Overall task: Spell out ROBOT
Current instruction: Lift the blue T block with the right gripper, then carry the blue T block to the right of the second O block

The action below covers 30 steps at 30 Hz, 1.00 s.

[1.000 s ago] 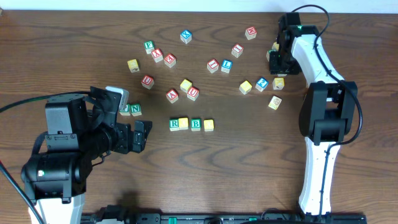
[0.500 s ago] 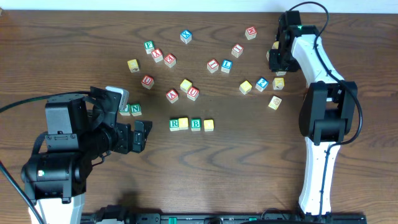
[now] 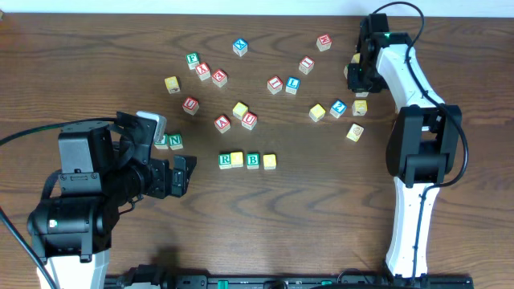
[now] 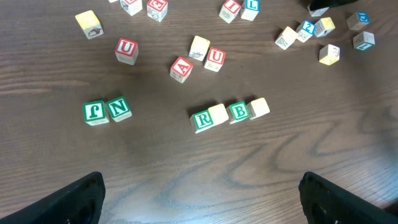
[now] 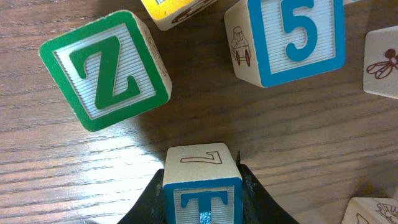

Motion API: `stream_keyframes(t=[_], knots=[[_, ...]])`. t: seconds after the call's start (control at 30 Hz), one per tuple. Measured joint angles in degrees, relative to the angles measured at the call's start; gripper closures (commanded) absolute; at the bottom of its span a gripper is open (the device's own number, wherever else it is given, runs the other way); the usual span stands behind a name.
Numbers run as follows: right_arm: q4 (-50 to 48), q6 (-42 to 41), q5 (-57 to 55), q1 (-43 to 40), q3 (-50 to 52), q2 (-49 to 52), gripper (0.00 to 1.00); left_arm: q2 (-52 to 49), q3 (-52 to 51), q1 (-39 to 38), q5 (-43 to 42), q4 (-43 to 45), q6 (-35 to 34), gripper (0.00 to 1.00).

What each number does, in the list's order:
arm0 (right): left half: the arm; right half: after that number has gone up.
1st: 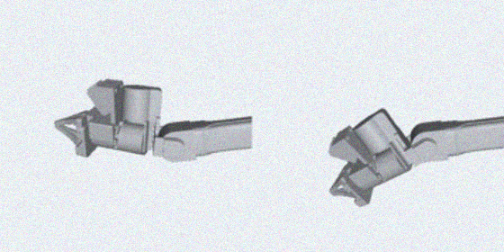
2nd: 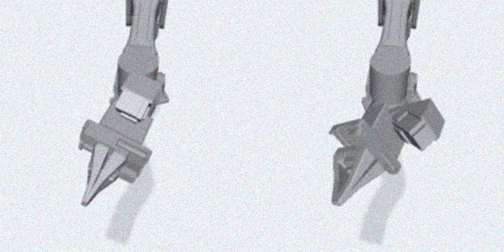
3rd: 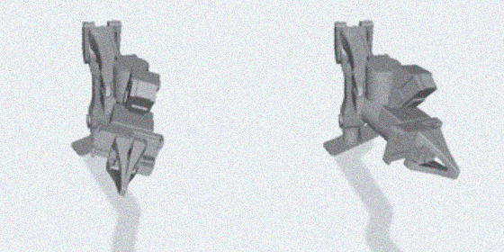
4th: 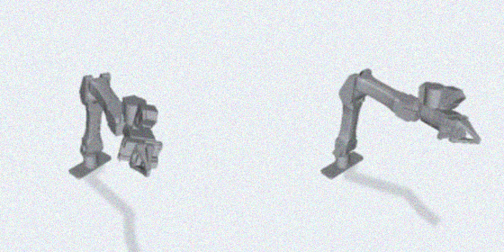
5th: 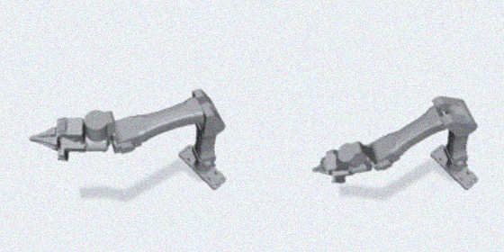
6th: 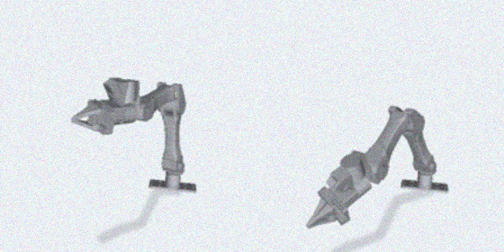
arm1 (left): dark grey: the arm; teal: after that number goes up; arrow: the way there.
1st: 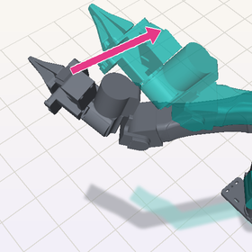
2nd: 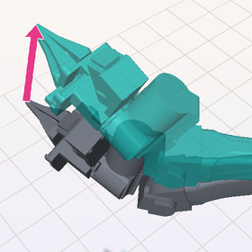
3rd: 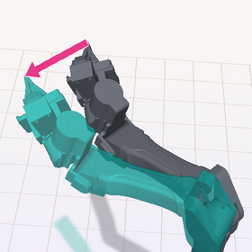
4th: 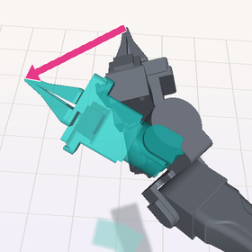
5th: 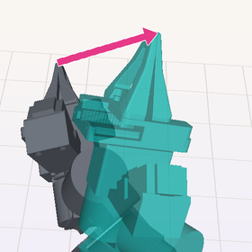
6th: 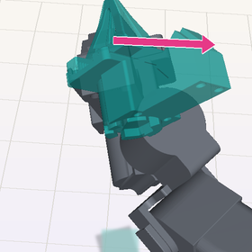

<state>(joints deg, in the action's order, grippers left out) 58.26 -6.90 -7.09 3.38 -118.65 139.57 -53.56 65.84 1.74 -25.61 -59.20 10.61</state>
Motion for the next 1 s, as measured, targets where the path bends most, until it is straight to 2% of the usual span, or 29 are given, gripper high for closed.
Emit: stream_keyframes(t=[0.3, 0.43, 0.73, 0.87, 1.0], knots=[[7.45, 0.0, 1.01, 0.83, -5.57, -0.22, 0.83, 0.0, 0.0, 0.0, 0.0, -0.02, 0.0, 0.02], [13.22, -0.48, 3.48, 0.83, -9.44, -4.13, 0.82, 0.0, 0.0, 0.0, 0.0, -0.02, 0.0, 0.02], [26.64, -2.95, 10.64, 1.86, -11.37, -20.09, 0.99, 0.0, 0.0, 0.0, 0.0, -0.02, 0.0, 0.02], [34.27, -3.21, 11.26, 4.07, -11.58, -21.88, 0.99, 0.0, 0.0, 0.0, 0.0, 0.0, 0.0, 0.02], [35.98, -3.34, 11.37, 7.48, -10.95, -21.84, 0.98, 0.0, 0.0, 0.0, 0.0, 0.0, 0.0, 0.02]])
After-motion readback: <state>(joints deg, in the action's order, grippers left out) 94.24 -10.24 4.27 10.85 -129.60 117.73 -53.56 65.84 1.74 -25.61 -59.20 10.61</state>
